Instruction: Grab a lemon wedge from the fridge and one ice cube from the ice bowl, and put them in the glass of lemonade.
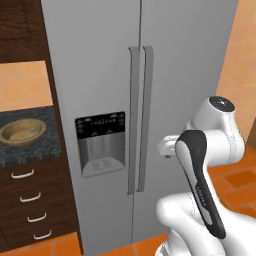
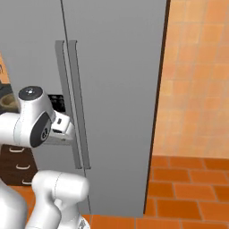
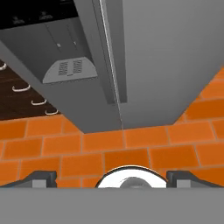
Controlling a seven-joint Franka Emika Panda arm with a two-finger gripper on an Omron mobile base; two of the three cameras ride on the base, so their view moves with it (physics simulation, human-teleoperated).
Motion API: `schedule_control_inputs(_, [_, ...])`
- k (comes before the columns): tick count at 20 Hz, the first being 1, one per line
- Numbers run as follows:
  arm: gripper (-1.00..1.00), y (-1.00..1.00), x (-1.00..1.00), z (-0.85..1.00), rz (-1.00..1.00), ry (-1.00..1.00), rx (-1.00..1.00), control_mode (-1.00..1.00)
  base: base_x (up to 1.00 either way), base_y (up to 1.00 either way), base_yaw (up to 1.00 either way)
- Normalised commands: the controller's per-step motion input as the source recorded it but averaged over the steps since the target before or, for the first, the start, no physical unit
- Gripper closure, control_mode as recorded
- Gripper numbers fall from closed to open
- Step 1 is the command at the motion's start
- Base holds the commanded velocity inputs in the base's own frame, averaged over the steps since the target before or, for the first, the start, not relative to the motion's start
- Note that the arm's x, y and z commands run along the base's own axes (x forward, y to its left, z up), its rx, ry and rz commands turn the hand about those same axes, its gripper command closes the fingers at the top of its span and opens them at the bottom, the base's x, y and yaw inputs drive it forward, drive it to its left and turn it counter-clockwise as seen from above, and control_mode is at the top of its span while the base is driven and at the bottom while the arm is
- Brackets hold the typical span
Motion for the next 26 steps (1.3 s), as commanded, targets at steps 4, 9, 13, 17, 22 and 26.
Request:
schedule_control_inputs(4, [-1.00, 0.00, 0.00, 0.00, 0.00, 0.00, 0.00, 1.00, -0.62, 0.00, 0.07])
schedule_control_inputs(9, [-1.00, 0.00, 0.00, 0.00, 0.00, 0.00, 0.00, 1.00, -0.06, -0.07, 0.01])
schedule_control_inputs(13, [-1.00, 0.00, 0.00, 0.00, 0.00, 0.00, 0.00, 1.00, 0.00, -0.03, 0.00])
schedule_control_inputs(17, [-1.00, 0.00, 0.00, 0.00, 0.00, 0.00, 0.00, 1.00, 0.00, 0.00, 0.00])
schedule_control_inputs(22, [-1.00, 0.00, 0.00, 0.00, 0.00, -0.05, 0.00, -1.00, 0.00, 0.00, 0.00])
schedule_control_inputs(26, [-1.00, 0.00, -0.04, 0.06, 0.00, -0.11, 0.02, -1.00, 0.00, 0.00, 0.00])
